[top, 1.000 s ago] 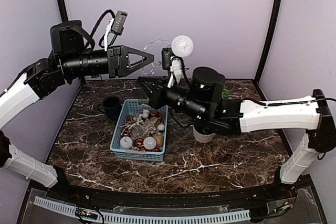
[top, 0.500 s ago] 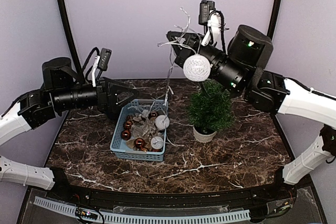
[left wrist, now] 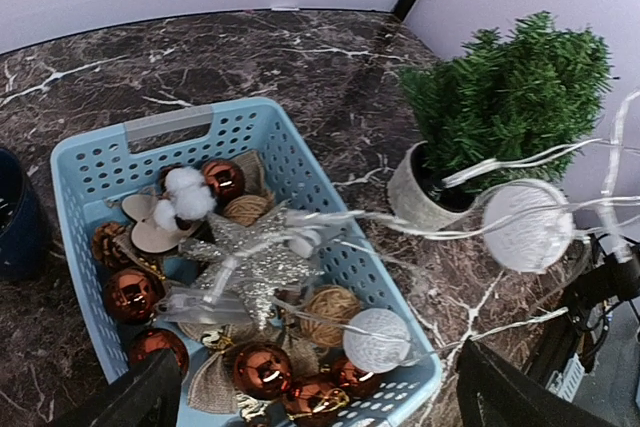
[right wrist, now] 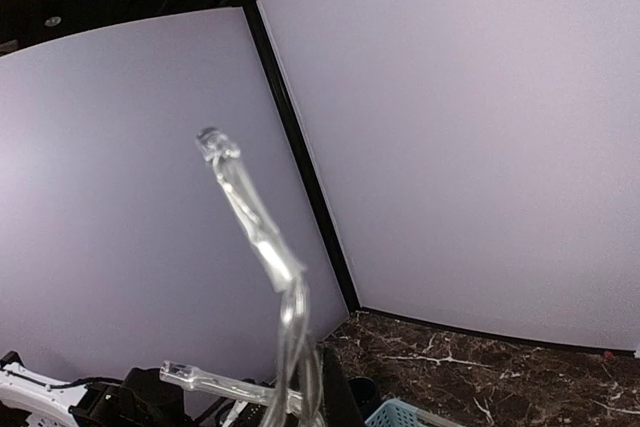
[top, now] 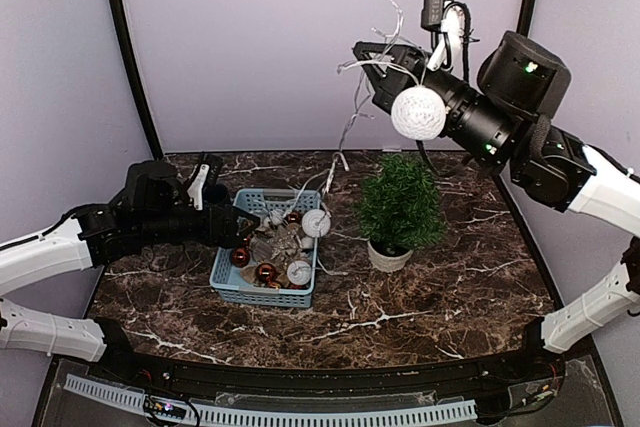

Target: Decorate the small christmas tree

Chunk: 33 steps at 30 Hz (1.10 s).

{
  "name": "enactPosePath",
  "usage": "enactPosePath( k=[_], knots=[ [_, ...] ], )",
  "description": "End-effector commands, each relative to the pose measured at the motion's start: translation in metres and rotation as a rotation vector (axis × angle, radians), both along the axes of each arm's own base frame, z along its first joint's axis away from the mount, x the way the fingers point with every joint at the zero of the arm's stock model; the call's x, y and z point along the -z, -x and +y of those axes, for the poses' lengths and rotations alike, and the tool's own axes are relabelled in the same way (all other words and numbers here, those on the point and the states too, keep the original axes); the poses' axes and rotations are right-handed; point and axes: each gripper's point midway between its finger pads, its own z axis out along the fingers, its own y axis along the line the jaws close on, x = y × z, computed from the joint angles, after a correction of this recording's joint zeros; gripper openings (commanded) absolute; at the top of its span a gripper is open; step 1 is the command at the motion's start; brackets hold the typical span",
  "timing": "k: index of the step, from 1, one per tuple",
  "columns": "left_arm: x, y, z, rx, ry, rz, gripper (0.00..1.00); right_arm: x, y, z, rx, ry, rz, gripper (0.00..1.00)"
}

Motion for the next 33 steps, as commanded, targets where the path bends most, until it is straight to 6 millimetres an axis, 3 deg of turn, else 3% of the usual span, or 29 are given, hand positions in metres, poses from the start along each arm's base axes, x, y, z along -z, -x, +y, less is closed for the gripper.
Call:
enactPosePath(
  k=[1, 5, 10, 18, 23, 33],
  knots=[
    [0.014, -0.019, 0.009, -0.063, -0.014, -0.038, 0.99, -0.018, 0.004, -0.022, 0.028, -0.051, 0.000, 0.00],
    [0.044, -0.029, 0.016, -0.072, -0.099, -0.028, 0.96, -0.021, 0.005, -0.031, 0.037, -0.063, 0.005, 0.00],
    [0.060, -0.030, 0.002, 0.043, -0.139, -0.104, 0.84, -0.022, 0.007, -0.038, 0.042, -0.071, 0.009, 0.00],
    [0.073, -0.045, 0.001, 0.074, -0.260, -0.192, 0.60, -0.030, 0.014, -0.051, 0.028, -0.112, -0.002, 0.00],
    [0.088, -0.063, 0.013, 0.033, -0.408, -0.223, 0.52, -0.034, 0.019, -0.052, 0.001, -0.119, -0.017, 0.00],
    [0.093, -0.075, 0.004, 0.041, -0.423, -0.256, 0.36, -0.034, 0.018, -0.060, 0.019, -0.119, -0.010, 0.00]
  ],
)
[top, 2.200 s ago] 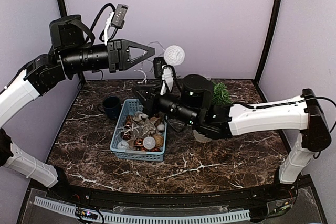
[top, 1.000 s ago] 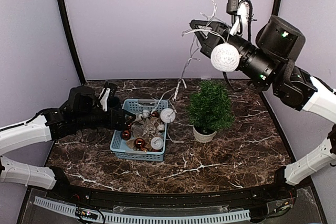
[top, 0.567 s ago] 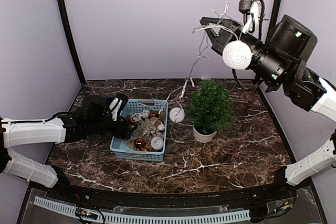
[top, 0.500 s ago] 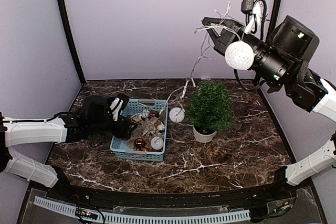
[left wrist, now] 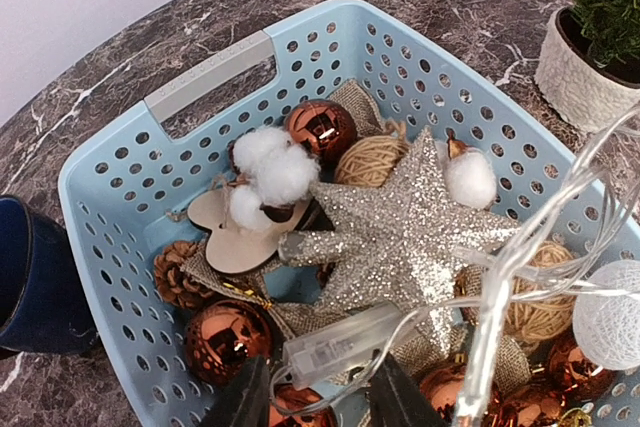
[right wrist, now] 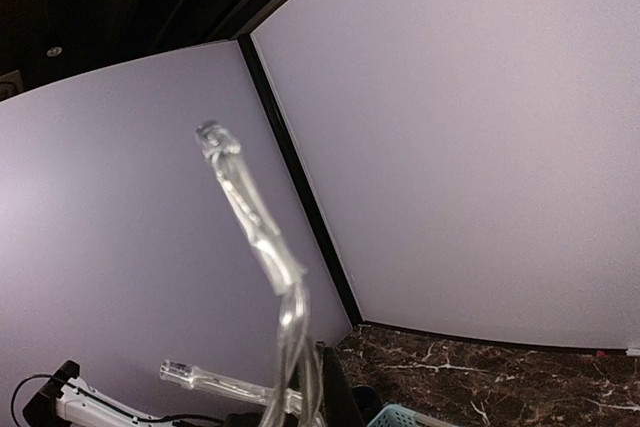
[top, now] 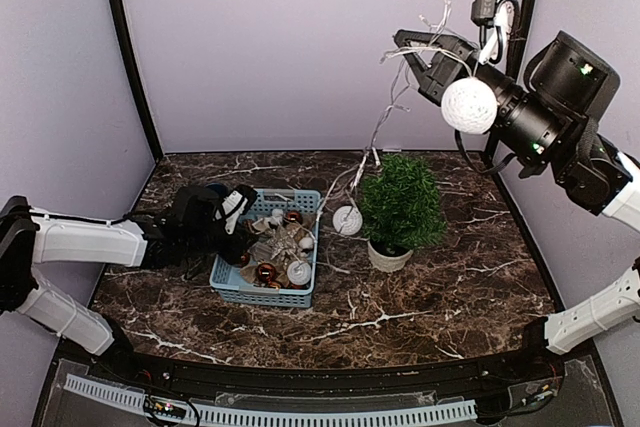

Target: Decorate the small christmas tree

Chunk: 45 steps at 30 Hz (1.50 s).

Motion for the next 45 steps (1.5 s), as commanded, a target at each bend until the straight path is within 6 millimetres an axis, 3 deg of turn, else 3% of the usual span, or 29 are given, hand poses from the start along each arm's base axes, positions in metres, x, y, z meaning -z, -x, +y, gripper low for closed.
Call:
enactPosePath(
  k=[1, 8, 10, 11, 21, 24, 25, 32, 38, 41, 45],
  knots=[
    [-0.018, -0.015, -0.007, 0.012, 0.011, -0.080, 0.33, -0.012, 0.004, -0.013, 0.009, -0.051, -0.012, 0.00],
    [-0.013, -0.015, -0.011, 0.024, -0.001, -0.058, 0.08, -0.010, 0.001, -0.020, 0.041, -0.035, -0.006, 0.00],
    [-0.021, -0.015, -0.007, 0.008, 0.010, -0.079, 0.03, -0.009, -0.001, -0.022, 0.058, -0.017, 0.000, 0.00],
    [-0.035, -0.014, 0.000, -0.023, 0.030, -0.113, 0.00, -0.008, -0.002, -0.027, 0.080, -0.004, 0.009, 0.00],
    [-0.091, 0.005, 0.013, -0.037, 0.096, -0.150, 0.00, 0.006, -0.004, -0.056, 0.156, 0.013, 0.036, 0.00],
    [-0.117, 0.012, 0.015, -0.026, 0.145, -0.176, 0.00, 0.005, -0.002, -0.065, 0.165, 0.011, 0.040, 0.00],
    [-0.118, 0.015, 0.017, -0.025, 0.140, -0.165, 0.00, 0.003, 0.000, -0.068, 0.165, 0.006, 0.039, 0.00],
    [-0.176, 0.036, 0.022, 0.016, 0.241, -0.222, 0.00, -0.019, 0.010, -0.076, 0.124, -0.011, 0.003, 0.00],
    [-0.198, 0.054, 0.011, 0.119, 0.280, -0.185, 0.00, -0.034, 0.016, -0.096, 0.140, -0.013, -0.015, 0.00],
    [-0.206, 0.065, 0.001, 0.183, 0.322, -0.145, 0.00, -0.021, 0.012, -0.108, 0.187, 0.006, 0.017, 0.00],
    [-0.203, 0.080, -0.022, 0.249, 0.290, -0.104, 0.00, 0.011, 0.005, -0.118, 0.251, 0.052, 0.095, 0.00]
  ],
)
